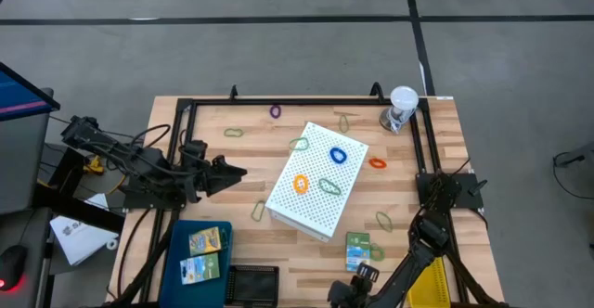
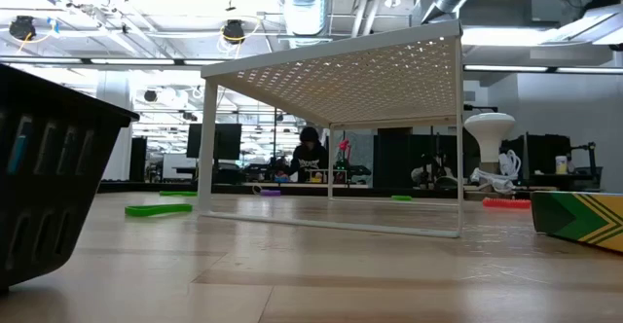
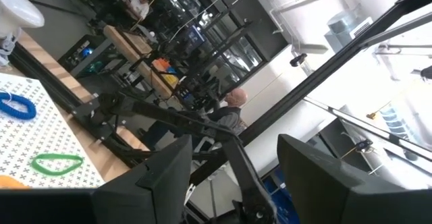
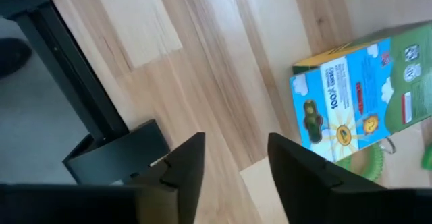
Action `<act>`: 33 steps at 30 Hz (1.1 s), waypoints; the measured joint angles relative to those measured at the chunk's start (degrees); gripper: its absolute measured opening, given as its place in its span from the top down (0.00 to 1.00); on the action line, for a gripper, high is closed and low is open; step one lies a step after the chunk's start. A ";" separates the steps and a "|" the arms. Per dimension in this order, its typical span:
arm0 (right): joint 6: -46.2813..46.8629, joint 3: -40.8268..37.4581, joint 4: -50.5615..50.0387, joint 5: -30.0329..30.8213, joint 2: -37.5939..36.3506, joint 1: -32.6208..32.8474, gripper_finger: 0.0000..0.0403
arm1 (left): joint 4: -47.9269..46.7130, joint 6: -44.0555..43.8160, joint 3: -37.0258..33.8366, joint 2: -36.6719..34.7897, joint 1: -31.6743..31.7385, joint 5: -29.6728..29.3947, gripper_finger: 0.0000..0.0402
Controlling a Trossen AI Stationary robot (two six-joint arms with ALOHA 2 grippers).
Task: Pick & Place Office Desk Supplies
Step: Put the yellow crayon box into the blue bin
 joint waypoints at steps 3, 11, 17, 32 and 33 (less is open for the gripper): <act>1.25 0.00 0.00 0.10 0.00 -0.02 0.57 | 1.28 0.26 0.00 -0.02 0.00 1.28 0.47; 1.09 -0.02 0.01 -3.11 -3.47 0.37 0.64 | 1.28 7.49 0.00 -0.02 -0.93 3.43 0.47; 1.58 0.02 0.02 -6.26 -8.62 -1.26 0.75 | 1.20 13.50 0.00 -0.02 -2.68 6.58 0.47; 5.16 0.07 8.82 -9.45 -20.13 -3.34 0.82 | 1.90 16.62 0.00 -0.02 -3.61 18.88 0.47; 7.61 0.07 6.59 -9.10 -20.23 -3.60 0.82 | 2.04 16.62 0.00 -0.02 -3.61 19.19 0.47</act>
